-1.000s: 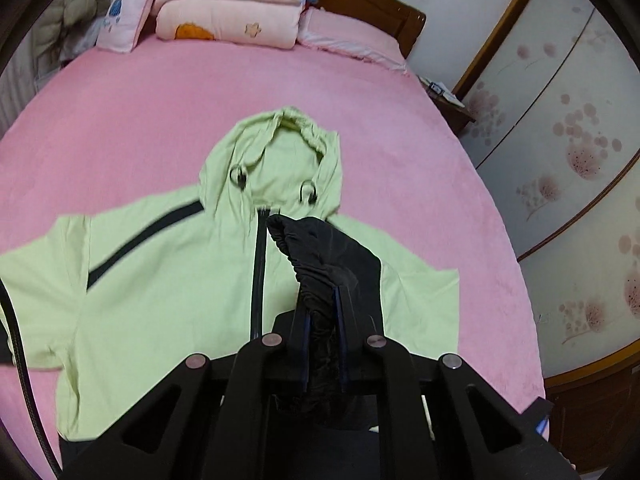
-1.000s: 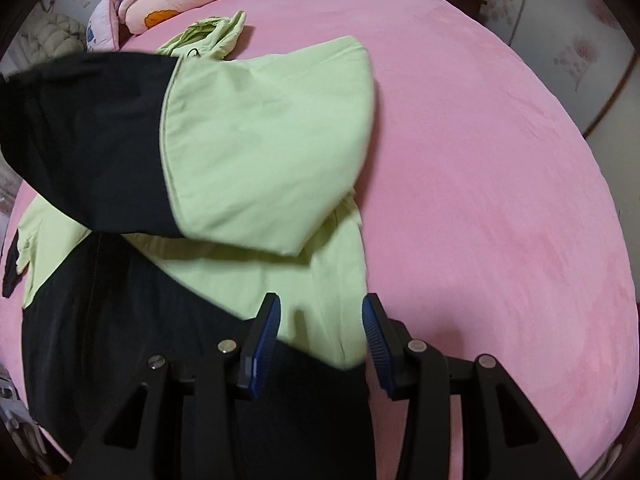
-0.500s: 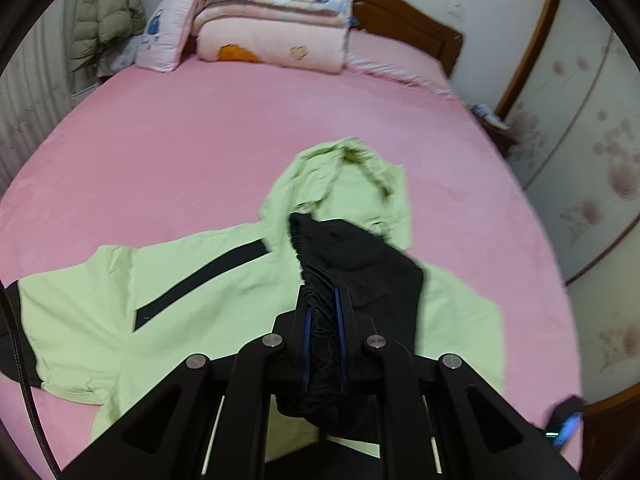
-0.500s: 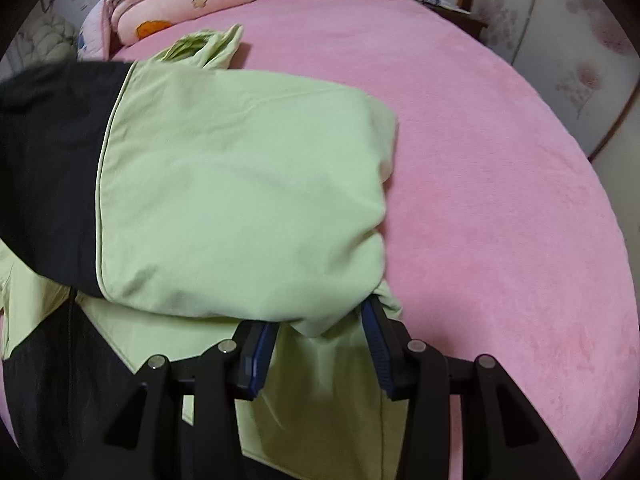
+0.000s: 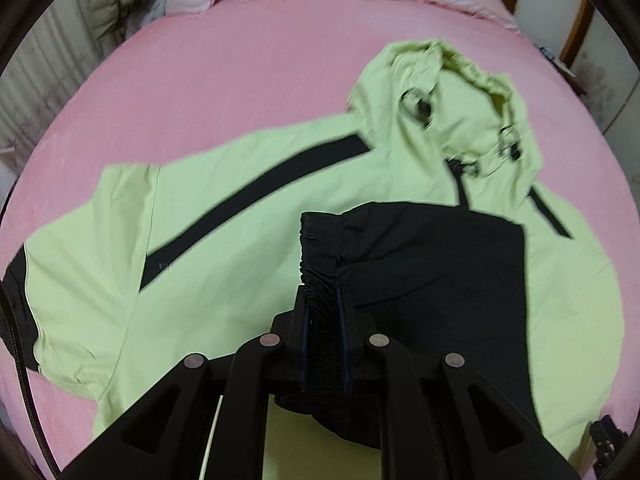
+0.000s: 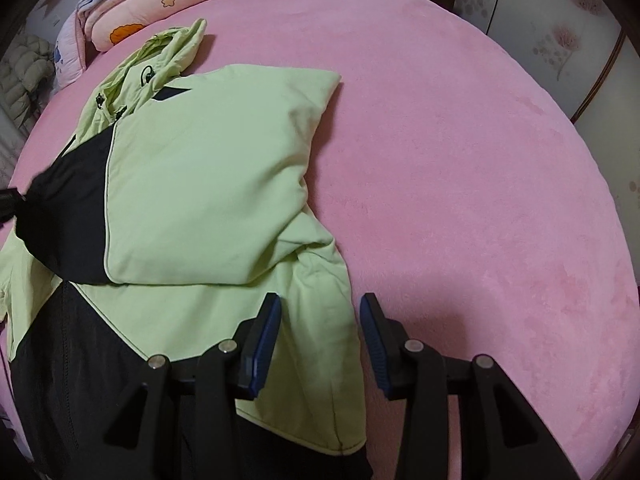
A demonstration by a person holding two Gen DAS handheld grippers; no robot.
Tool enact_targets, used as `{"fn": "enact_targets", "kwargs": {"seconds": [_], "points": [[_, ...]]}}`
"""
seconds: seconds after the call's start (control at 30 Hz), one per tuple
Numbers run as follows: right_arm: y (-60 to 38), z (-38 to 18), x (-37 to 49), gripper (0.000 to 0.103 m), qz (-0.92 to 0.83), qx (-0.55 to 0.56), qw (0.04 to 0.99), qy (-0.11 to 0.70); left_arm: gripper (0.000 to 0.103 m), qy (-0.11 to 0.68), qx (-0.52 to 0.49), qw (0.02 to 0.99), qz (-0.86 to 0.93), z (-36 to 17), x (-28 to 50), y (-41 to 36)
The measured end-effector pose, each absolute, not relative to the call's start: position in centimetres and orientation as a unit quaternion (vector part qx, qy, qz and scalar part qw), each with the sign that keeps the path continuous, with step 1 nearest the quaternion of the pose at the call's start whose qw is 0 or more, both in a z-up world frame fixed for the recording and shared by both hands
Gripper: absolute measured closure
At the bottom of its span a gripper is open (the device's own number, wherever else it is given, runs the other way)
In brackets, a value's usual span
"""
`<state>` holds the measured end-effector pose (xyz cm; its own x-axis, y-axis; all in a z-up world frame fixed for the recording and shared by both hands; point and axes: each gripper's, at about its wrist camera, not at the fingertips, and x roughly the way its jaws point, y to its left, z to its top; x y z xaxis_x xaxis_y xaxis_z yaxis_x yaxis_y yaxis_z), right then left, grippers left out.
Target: Fold large clothes
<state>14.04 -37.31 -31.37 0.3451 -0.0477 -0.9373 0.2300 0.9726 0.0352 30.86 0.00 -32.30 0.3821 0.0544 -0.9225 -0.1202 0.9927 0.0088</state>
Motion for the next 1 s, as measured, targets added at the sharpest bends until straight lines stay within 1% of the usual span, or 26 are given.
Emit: {"fn": "enact_targets", "kwargs": {"seconds": [0.07,0.13,0.2,0.23,0.3,0.37,0.43,0.5,0.67,0.83,0.93,1.0], "points": [[-37.0,-31.0,14.4,0.061,-0.082,0.078,0.819,0.562,0.083,0.560,-0.027,0.826,0.059,-33.1,30.7,0.3],[-36.4,-30.6,15.0,0.061,-0.080,0.074,0.824,0.557,0.070,0.562,-0.015,0.824,0.071,-33.8,30.7,0.6],[-36.0,-30.1,15.7,0.061,-0.078,0.066,0.826,0.554,0.062,0.559,-0.009,0.826,0.074,-34.0,30.7,1.0],[-36.0,-29.9,15.9,0.061,-0.077,0.064,0.827,0.553,0.060,0.558,-0.010,0.827,0.074,-33.8,30.7,1.2],[-35.9,-29.2,16.4,0.061,-0.072,0.058,0.832,0.547,0.060,0.546,-0.015,0.833,0.081,-32.8,30.6,1.8],[-35.7,-28.3,17.0,0.061,-0.067,0.051,0.840,0.537,0.057,0.530,-0.022,0.843,0.090,-31.6,30.3,2.3],[-35.4,-27.7,17.9,0.061,-0.065,0.044,0.844,0.531,0.038,0.516,-0.033,0.851,0.088,-29.9,29.8,2.4],[-35.3,-27.3,19.1,0.061,-0.063,0.035,0.845,0.530,0.031,0.497,-0.035,0.865,0.065,-28.5,29.1,1.7],[-35.4,-27.3,23.3,0.061,-0.063,0.012,0.845,0.531,0.030,0.482,0.009,0.876,0.013,-27.6,29.2,-1.7],[-37.0,-28.9,27.5,0.061,-0.080,0.024,0.839,0.538,0.030,0.499,0.015,0.866,-0.003,-29.7,30.3,-4.5],[-38.4,-31.1,29.7,0.061,-0.089,0.036,0.829,0.552,0.030,0.511,0.021,0.859,-0.005,-31.4,30.9,-5.4],[-38.7,-32.3,30.6,0.061,-0.091,0.022,0.825,0.557,0.030,0.521,0.032,0.853,0.003,-32.7,31.6,-5.6]]}}
